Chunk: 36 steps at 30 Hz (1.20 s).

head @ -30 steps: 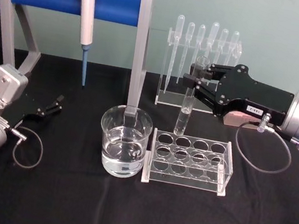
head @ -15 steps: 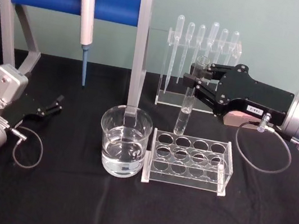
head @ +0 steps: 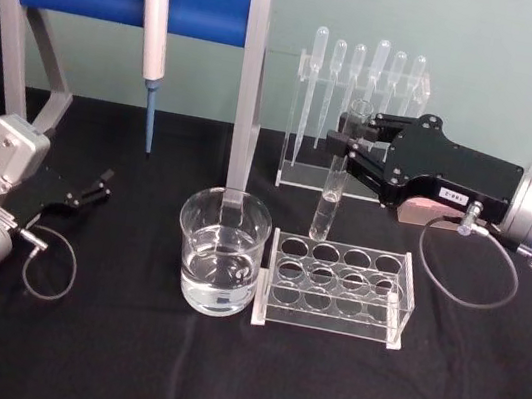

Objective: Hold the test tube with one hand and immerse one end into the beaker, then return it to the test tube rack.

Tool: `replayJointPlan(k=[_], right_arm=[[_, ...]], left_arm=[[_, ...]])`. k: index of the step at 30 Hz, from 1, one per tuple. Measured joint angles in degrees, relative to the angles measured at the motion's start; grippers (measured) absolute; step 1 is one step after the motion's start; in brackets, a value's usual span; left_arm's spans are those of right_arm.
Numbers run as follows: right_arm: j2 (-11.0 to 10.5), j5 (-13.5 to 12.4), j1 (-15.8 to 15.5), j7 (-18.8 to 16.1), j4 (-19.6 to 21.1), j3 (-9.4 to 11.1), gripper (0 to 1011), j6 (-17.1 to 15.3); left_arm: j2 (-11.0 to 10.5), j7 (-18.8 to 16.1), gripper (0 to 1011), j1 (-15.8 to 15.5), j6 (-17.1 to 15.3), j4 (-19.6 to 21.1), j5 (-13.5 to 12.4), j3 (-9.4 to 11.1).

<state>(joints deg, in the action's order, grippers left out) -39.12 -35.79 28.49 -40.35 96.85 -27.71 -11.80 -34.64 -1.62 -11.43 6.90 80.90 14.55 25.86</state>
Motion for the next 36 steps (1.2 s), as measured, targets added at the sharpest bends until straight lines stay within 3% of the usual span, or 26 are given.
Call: replayJointPlan(k=[36], right_arm=[[0.0,0.0,0.0,0.0,0.0,0.0,241,0.0]], left_arm=[[0.0,0.0,1000,0.0,0.0,0.0,0.0,0.0]])
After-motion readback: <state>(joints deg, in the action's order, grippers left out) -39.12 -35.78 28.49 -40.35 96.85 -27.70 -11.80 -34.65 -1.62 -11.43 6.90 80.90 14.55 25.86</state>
